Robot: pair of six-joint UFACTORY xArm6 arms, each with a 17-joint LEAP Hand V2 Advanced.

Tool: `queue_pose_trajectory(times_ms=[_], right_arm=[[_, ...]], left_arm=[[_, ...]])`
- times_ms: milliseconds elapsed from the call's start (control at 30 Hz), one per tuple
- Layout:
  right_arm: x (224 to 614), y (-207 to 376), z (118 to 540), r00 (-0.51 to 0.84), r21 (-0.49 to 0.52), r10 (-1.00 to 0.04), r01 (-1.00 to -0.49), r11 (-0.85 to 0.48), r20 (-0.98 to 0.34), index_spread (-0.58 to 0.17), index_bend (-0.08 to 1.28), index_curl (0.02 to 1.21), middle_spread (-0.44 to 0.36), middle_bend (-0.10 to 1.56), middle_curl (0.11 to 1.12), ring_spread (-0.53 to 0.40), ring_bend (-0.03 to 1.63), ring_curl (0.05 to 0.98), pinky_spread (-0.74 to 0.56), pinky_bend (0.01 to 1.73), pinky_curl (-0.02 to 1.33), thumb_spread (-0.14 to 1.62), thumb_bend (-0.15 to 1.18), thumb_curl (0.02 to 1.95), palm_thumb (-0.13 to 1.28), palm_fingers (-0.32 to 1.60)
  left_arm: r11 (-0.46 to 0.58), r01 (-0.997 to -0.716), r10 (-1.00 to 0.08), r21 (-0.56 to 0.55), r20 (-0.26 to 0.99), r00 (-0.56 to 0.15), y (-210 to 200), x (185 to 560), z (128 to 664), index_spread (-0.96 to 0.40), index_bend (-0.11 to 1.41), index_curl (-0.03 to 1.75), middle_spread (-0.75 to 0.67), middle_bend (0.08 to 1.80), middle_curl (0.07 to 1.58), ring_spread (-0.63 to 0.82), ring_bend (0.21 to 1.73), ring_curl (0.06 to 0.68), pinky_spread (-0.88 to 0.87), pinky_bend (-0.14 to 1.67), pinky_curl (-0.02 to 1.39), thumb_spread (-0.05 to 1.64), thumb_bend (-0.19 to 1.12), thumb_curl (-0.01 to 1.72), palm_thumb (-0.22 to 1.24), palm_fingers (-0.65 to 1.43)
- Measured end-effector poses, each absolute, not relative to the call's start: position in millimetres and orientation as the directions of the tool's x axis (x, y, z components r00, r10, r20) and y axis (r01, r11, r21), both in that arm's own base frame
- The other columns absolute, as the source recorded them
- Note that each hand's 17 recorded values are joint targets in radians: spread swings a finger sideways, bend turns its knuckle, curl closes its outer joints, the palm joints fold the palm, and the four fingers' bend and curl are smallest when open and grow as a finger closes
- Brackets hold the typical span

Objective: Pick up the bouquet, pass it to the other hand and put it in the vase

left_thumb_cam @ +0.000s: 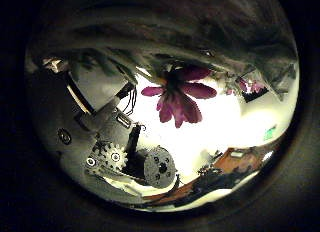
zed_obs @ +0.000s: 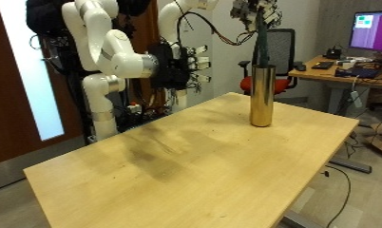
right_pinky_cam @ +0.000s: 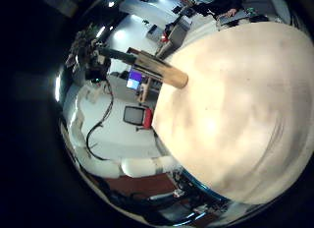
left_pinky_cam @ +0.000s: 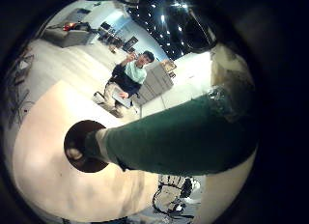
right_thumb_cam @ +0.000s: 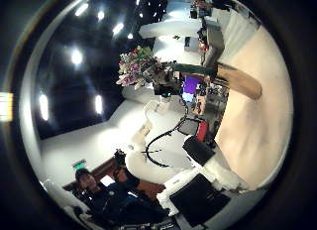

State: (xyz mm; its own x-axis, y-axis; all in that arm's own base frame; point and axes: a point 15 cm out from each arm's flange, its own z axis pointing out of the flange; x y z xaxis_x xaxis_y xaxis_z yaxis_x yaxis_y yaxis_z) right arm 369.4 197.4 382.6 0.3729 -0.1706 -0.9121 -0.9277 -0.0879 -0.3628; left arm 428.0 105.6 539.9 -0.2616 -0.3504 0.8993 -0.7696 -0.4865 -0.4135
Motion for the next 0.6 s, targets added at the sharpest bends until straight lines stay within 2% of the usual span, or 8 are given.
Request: queue_pose_trajectory(times_ms=[233,300,367,433,467,500,567,600], right_arm=[[369.1,199.0,383.2,0.375,-0.364,-0.169,-0.927,-0.092,-0.911,-0.341,0.19,0.32,0.047,0.18,0.27,0.146,0.23,0.265,0.31,0.28,0.32,0.95,-0.03,0.46,0.76,0.05],[369.1,199.0,383.2,0.375,-0.364,-0.169,-0.927,-0.092,-0.911,-0.342,0.18,0.32,0.047,0.18,0.27,0.146,0.23,0.265,0.31,0.27,0.32,0.95,-0.03,0.46,0.76,0.06],[369.1,199.0,383.2,0.375,-0.364,-0.169,-0.927,-0.092,-0.911,-0.342,0.18,0.32,0.047,0.18,0.27,0.146,0.22,0.266,0.31,0.27,0.32,0.95,-0.03,0.46,0.76,0.06],[368.8,199.6,383.2,0.375,-0.364,-0.168,-0.927,-0.094,-0.911,-0.379,0.18,0.31,0.047,0.17,0.26,0.145,0.23,0.268,0.31,0.27,0.32,0.95,-0.03,0.47,0.76,0.06],[368.8,199.6,383.2,0.375,-0.364,-0.168,-0.927,-0.094,-0.911,-0.405,0.17,0.31,0.042,0.17,0.27,0.150,0.23,0.271,0.31,0.28,0.33,0.95,-0.03,0.47,0.77,0.05],[368.8,199.6,383.2,0.375,-0.364,-0.168,-0.927,-0.094,-0.911,-0.416,0.17,0.31,0.041,0.17,0.26,0.151,0.24,0.272,0.31,0.28,0.33,0.95,-0.03,0.47,0.77,0.05],[368.3,200.9,383.5,0.376,-0.365,-0.166,-0.926,-0.096,-0.912,-0.425,0.17,0.30,0.040,0.17,0.26,0.153,0.24,0.274,0.32,0.29,0.33,0.95,-0.03,0.47,0.76,0.05],[368.0,201.6,383.7,0.377,-0.365,-0.166,-0.926,-0.097,-0.911,-0.434,0.17,0.30,0.037,0.18,0.27,0.154,0.24,0.274,0.32,0.29,0.33,0.95,-0.03,0.47,0.76,0.04]], left_arm=[[-0.482,-0.774,-0.360,-0.411,0.898,-0.253,105.5,427.1,540.5,-0.67,0.29,1.52,-0.62,0.95,1.16,-0.42,1.39,0.606,-0.57,1.17,0.68,0.28,-0.03,0.89,1.09,1.05],[-0.478,-0.778,-0.371,-0.407,0.897,-0.242,105.0,424.9,537.2,-0.66,0.24,1.53,-0.62,0.93,1.16,-0.43,1.37,0.600,-0.58,1.17,0.68,0.29,-0.07,0.87,1.01,0.98],[-0.467,-0.785,-0.390,-0.406,0.892,-0.229,104.4,421.9,533.1,-0.65,0.18,1.52,-0.62,0.91,1.15,-0.44,1.32,0.590,-0.59,1.18,0.67,0.32,-0.08,0.84,0.92,0.86],[-0.450,-0.795,-0.420,-0.406,0.882,-0.213,104.4,418.4,528.3,-0.61,0.14,1.48,-0.60,0.86,1.13,-0.46,1.19,0.570,-0.60,1.16,0.68,0.42,-0.08,0.79,0.81,0.55],[-0.443,-0.798,-0.435,-0.408,0.877,-0.206,105.1,417.0,527.0,-0.53,0.19,1.38,-0.43,0.60,1.04,-0.22,0.98,0.533,-0.29,0.76,0.62,0.67,-0.10,0.69,0.61,-0.18],[-0.438,-0.801,-0.445,-0.408,0.873,-0.201,105.6,416.0,526.0,-0.42,0.09,1.28,-0.21,0.37,0.93,0.01,0.88,0.424,-0.02,0.63,0.52,0.75,-0.08,0.62,0.55,-0.27],[-0.443,-0.799,-0.450,-0.406,0.872,-0.193,109.1,415.0,525.2,-0.20,0.02,1.08,0.13,0.20,0.77,0.26,0.77,0.338,0.27,0.53,0.42,0.82,-0.06,0.54,0.47,-0.29],[-0.447,-0.796,-0.453,-0.407,0.871,-0.191,111.2,415.0,524.9,-0.13,0.01,1.02,0.20,0.17,0.74,0.30,0.75,0.326,0.33,0.52,0.40,0.82,-0.06,0.52,0.46,-0.29]])
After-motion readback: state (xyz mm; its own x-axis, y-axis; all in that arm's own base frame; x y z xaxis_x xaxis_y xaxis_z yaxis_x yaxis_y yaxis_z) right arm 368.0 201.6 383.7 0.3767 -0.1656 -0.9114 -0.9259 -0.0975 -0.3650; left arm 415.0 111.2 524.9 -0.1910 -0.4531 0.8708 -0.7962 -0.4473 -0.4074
